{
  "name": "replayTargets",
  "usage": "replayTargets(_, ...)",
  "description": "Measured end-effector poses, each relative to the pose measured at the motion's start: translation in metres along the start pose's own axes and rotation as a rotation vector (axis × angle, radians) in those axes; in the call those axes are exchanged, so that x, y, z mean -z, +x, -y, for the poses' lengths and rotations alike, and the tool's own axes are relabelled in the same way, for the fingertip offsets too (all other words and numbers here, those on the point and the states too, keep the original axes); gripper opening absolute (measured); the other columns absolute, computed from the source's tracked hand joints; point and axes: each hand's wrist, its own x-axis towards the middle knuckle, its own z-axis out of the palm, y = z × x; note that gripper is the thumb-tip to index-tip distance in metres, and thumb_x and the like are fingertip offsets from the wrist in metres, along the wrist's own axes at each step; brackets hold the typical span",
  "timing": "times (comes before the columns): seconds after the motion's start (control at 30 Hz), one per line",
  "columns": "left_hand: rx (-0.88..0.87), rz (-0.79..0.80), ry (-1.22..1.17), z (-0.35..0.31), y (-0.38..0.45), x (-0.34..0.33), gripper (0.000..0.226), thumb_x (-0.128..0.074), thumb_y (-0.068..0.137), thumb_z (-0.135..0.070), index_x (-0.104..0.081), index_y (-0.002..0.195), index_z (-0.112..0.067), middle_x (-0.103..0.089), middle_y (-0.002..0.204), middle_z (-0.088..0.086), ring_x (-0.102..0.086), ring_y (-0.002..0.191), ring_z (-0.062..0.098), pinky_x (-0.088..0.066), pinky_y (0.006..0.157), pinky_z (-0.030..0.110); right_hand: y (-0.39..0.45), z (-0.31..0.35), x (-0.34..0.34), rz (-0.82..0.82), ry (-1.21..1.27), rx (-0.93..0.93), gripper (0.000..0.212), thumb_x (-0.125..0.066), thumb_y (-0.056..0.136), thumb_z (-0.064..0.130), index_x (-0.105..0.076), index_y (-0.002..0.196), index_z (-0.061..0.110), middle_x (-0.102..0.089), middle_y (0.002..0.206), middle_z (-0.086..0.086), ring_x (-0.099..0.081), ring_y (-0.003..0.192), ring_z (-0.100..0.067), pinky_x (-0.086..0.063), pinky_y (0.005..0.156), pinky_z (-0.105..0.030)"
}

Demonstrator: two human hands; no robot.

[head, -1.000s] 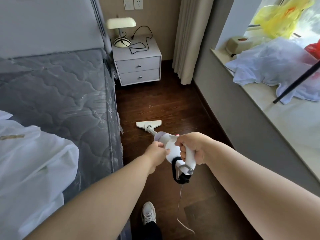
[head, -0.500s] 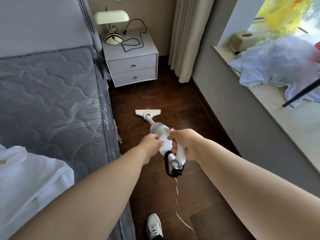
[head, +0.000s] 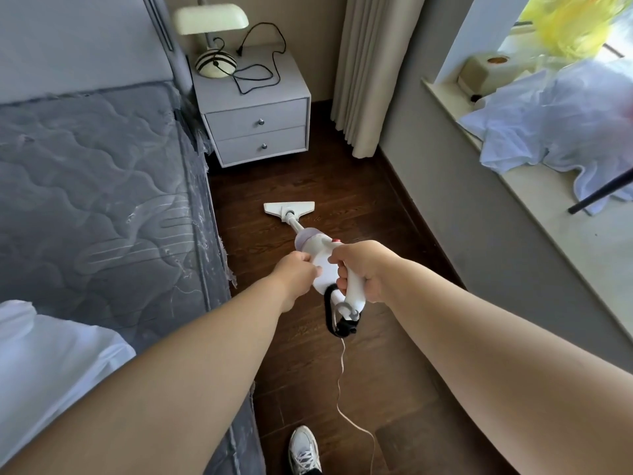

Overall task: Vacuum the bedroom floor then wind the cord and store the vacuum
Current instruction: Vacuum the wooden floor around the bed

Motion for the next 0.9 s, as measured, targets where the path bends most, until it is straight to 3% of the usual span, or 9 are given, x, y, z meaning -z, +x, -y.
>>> replayTargets(0.23, 0.027, -0.001, -0.016, -0.013, 0.006, -0.004, 0.047, -0.052, 0.097, -0.012, -0.043, 0.143, -0.014, -0.056, 0.128, 0.011, -0.054, 0.109, 0.024, -0.046, 0.101, 0.043, 0.005, 0.011, 0.011, 0.015, 0.000, -0.011, 0.003, -0.054, 0.091, 0.009, -0.056, 0.092, 0.008, -0.045, 0.061, -0.004, -0.041, 0.050, -0.016, -0.039, 0.050, -0.027)
replayTargets(0.5, 0.026, -0.053, -0.029, -0.035, 0.011, -0.022, 0.046, -0.051, 0.096, -0.010, -0.043, 0.142, -0.013, -0.051, 0.136, 0.013, -0.048, 0.104, 0.023, -0.044, 0.102, 0.042, 0.015, 0.028, 0.036, 0.051, -0.012, -0.011, 0.006, -0.053, 0.092, 0.011, -0.054, 0.097, 0.007, -0.044, 0.061, -0.004, -0.040, 0.050, -0.016, -0.038, 0.048, -0.025)
replayTargets(0.63, 0.036, -0.071, -0.032, -0.048, 0.014, -0.031, 0.046, -0.050, 0.097, -0.010, -0.043, 0.142, -0.013, -0.052, 0.118, 0.008, -0.050, 0.105, 0.023, -0.044, 0.101, 0.042, 0.022, 0.040, 0.049, 0.067, -0.032, -0.033, 0.008, -0.054, 0.093, 0.014, -0.054, 0.098, 0.008, -0.043, 0.062, -0.004, -0.040, 0.050, -0.016, -0.036, 0.046, -0.025)
replayTargets(0.77, 0.043, -0.056, -0.021, -0.056, 0.024, -0.031, 0.047, -0.050, 0.097, -0.010, -0.042, 0.143, -0.014, -0.051, 0.135, 0.010, -0.051, 0.111, 0.024, -0.043, 0.103, 0.042, 0.028, 0.050, 0.052, 0.062, -0.053, -0.039, 0.008, -0.054, 0.092, 0.013, -0.053, 0.100, 0.009, -0.043, 0.062, -0.003, -0.039, 0.050, -0.015, -0.036, 0.044, -0.022)
replayTargets(0.9, 0.054, -0.046, -0.020, -0.065, 0.034, -0.021, 0.046, -0.051, 0.097, -0.010, -0.043, 0.142, -0.015, -0.052, 0.134, 0.010, -0.051, 0.111, 0.023, -0.044, 0.104, 0.042, 0.034, 0.061, 0.050, 0.049, -0.045, -0.033, 0.010, -0.055, 0.092, 0.012, -0.054, 0.102, 0.010, -0.044, 0.063, -0.004, -0.040, 0.051, -0.015, -0.037, 0.046, -0.023)
